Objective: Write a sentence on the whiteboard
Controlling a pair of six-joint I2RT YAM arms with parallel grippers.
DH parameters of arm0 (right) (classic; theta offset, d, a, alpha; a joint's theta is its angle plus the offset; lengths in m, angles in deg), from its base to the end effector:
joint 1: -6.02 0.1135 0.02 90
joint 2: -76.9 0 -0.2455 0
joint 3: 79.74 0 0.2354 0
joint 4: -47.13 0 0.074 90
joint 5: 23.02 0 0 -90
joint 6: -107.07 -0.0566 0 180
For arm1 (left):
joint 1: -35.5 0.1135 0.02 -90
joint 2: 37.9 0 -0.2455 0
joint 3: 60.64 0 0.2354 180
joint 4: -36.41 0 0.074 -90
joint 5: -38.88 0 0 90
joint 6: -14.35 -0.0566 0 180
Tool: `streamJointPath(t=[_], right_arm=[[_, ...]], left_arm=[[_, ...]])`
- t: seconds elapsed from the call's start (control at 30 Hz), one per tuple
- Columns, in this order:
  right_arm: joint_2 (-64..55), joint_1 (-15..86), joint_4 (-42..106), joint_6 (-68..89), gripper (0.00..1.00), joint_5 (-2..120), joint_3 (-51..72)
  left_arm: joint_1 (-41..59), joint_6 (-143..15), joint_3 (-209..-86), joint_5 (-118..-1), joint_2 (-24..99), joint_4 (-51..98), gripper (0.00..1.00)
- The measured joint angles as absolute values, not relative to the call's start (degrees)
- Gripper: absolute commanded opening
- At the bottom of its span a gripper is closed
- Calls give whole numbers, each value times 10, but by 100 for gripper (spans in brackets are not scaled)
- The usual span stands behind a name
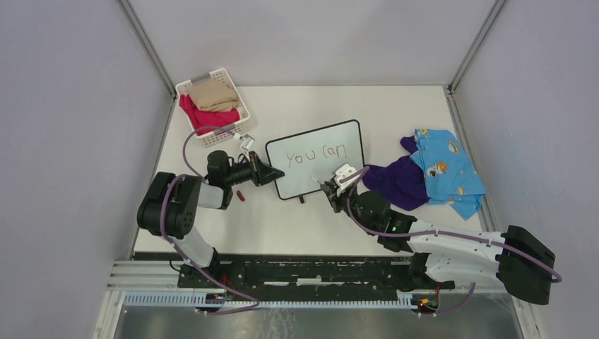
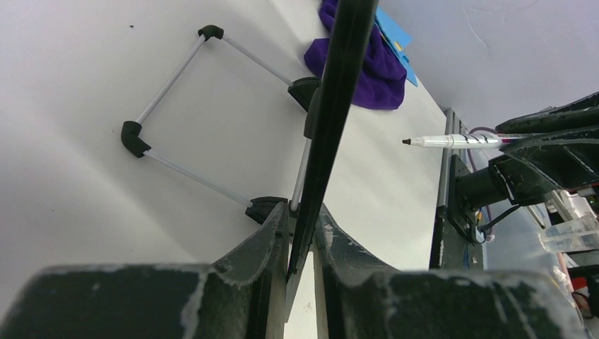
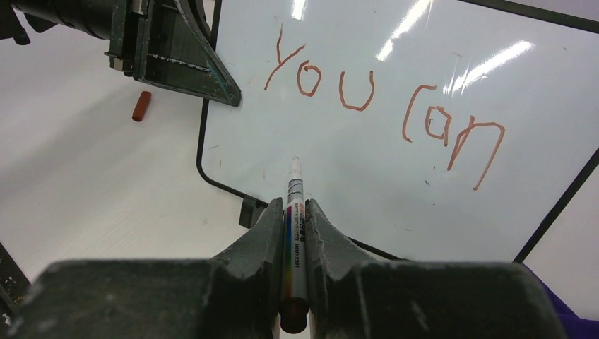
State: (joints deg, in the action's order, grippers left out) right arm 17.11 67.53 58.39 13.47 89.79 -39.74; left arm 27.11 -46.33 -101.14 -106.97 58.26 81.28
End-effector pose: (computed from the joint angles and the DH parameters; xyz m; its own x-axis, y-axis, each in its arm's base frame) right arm 0.1351 0.2029 0.2272 -0.1100 -0.0813 -0.9906 -0.6216 0.7833 0.0047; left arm 0.2732 -0.0876 0.1434 -0.5954 -0.1900 -0.7806 0.6819 0.3942 -0.6161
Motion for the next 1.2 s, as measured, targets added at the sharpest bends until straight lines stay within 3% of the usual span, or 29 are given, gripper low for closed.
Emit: streamJointPath(t=[0.23,1.2], right_arm=[[158,681,589,140,0,903,-396],[60,709,641,180,0,947,-367]], left_arm=[[266,-504,-1020,-1069,565,765,2],[249,-582,-1043,-1063,534,652,2]])
